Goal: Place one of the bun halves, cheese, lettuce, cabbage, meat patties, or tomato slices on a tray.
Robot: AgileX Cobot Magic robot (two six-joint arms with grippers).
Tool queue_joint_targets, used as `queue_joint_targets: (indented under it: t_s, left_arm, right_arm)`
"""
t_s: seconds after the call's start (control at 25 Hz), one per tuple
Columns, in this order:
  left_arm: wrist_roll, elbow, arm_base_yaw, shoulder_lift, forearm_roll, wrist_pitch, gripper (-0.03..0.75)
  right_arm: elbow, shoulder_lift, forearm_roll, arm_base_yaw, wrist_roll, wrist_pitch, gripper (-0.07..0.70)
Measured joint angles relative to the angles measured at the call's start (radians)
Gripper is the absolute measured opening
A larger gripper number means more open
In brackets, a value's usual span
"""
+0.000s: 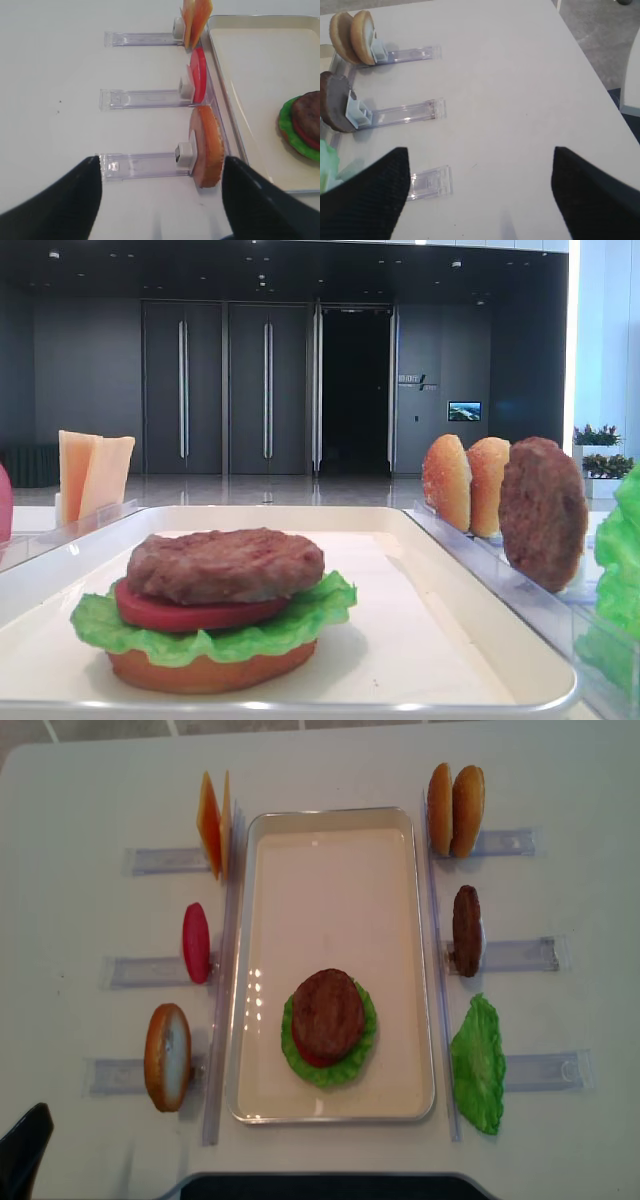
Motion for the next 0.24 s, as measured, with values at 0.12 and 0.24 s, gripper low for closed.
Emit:
queue_joint_targets:
  t_s: [0.12,0.24]
  left_arm:
    - [0.0,0.0,0.0,0.0,0.0,0.0,0.57]
    - [0.0,0.0,0.0,0.0,0.0,0.0,0.57]
  right_arm:
    - [0.0,0.0,0.0,0.0,0.0,0.0,0.577]
    - [0.0,0.0,0.0,0.0,0.001,0.0,0.577]
